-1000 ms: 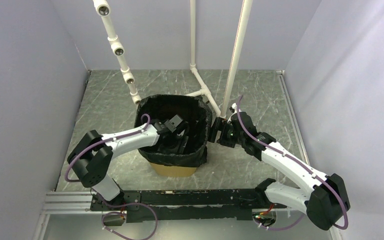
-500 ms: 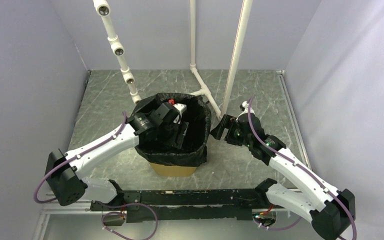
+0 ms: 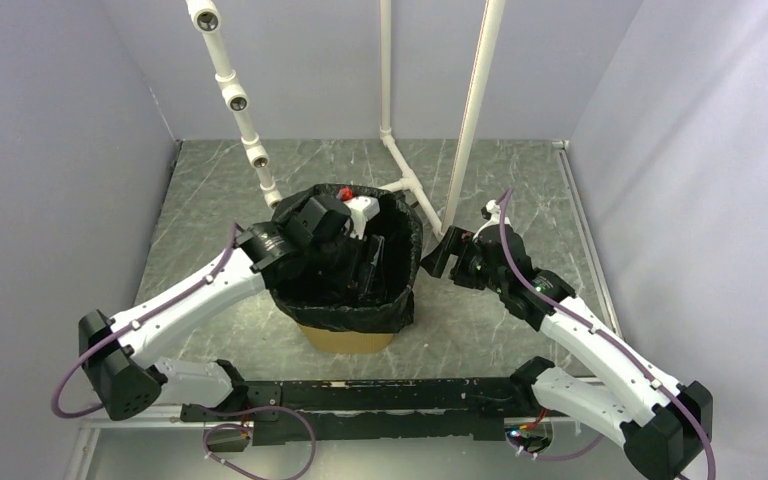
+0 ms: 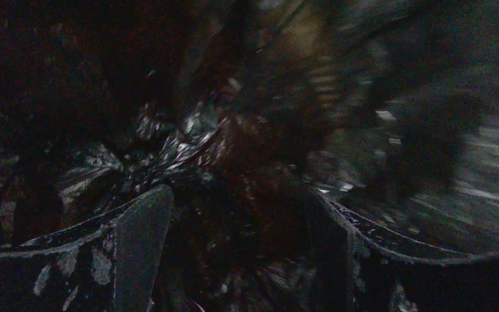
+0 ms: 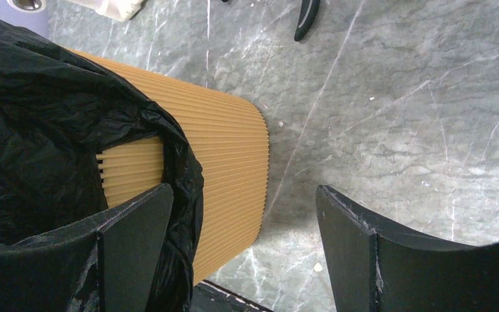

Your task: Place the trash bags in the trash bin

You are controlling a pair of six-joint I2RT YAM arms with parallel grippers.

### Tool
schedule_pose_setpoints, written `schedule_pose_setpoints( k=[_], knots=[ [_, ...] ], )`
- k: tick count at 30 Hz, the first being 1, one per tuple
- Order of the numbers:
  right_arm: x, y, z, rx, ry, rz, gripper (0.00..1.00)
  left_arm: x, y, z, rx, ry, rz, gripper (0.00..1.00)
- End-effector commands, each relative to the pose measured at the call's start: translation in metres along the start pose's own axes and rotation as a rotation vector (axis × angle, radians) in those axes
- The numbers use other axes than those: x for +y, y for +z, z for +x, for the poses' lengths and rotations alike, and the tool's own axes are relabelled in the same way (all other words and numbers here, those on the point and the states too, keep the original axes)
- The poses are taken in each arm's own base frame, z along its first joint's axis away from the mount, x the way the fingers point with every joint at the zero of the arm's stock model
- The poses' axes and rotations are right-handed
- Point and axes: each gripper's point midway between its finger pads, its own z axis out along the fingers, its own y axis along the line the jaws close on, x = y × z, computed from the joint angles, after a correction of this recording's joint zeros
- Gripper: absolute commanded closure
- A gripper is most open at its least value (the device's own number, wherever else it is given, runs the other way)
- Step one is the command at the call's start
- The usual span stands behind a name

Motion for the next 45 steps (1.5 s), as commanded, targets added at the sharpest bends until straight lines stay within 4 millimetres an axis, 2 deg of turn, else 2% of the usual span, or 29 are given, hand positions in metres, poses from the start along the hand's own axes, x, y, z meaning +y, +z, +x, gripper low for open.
schedule_pose_setpoints(
  k=[1,5,7,10,12,14,16,19,23,26,30,32,35,37,40,42,43,45],
  knots=[
    [0.018,-0.007,-0.018,-0.047,-0.01,-0.058,0.14,-0.044,-0.041,-0.045,-0.178,0.069,0.168,0.19],
    [0.017,-0.004,-0.015,-0.038,-0.01,-0.054,0.14,-0.069,-0.076,-0.068,-0.289,0.117,0.263,0.18],
    [0.019,-0.002,-0.011,-0.016,-0.01,-0.072,0.14,-0.07,-0.098,-0.079,-0.358,0.138,0.249,0.18],
    [0.024,0.0,-0.006,0.005,-0.006,-0.101,0.14,-0.043,-0.138,-0.093,-0.502,0.121,0.087,0.19],
    [0.026,0.001,-0.003,0.019,-0.005,-0.12,0.14,-0.012,-0.168,-0.094,-0.609,0.075,-0.06,0.17],
    [0.03,0.002,-0.001,0.031,-0.005,-0.142,0.14,0.018,-0.193,-0.087,-0.69,0.019,-0.186,0.18],
    [0.033,0.004,0.002,0.045,0.003,-0.162,0.15,0.044,-0.206,-0.074,-0.708,-0.037,-0.299,0.18],
    [0.038,0.008,0.006,0.066,0.01,-0.188,0.15,0.074,-0.211,-0.051,-0.673,-0.104,-0.432,0.18],
    [0.039,0.014,0.01,0.099,0.011,-0.191,0.15,0.098,-0.22,-0.025,-0.668,-0.197,-0.52,0.16],
    [0.041,0.016,0.014,0.12,0.009,-0.201,0.15,0.103,-0.216,-0.014,-0.643,-0.201,-0.531,0.16],
    [0.041,0.017,0.015,0.13,0.003,-0.202,0.15,0.104,-0.196,-0.013,-0.568,-0.179,-0.555,0.12],
    [0.042,0.015,0.014,0.127,-0.001,-0.2,0.15,0.102,-0.198,-0.022,-0.6,-0.17,-0.551,0.11],
    [0.04,0.013,0.015,0.12,0.004,-0.2,0.15,0.095,-0.223,-0.048,-0.694,-0.122,-0.552,0.11],
    [0.041,0.013,0.015,0.115,0.007,-0.207,0.15,0.089,-0.232,-0.065,-0.699,-0.071,-0.572,0.1],
    [0.042,0.013,0.014,0.119,0.004,-0.207,0.15,0.076,-0.238,-0.099,-0.71,0.001,-0.55,0.09],
    [0.041,0.013,0.014,0.125,-0.002,-0.199,0.15,0.076,-0.238,-0.128,-0.702,0.035,-0.505,0.08],
    [0.042,0.013,0.013,0.124,-0.003,-0.201,0.15,0.088,-0.236,-0.143,-0.681,0.014,-0.48,0.08],
    [0.042,0.014,0.013,0.119,-0.004,-0.206,0.15,0.116,-0.232,-0.165,-0.629,-0.103,-0.319,0.1]
  ],
)
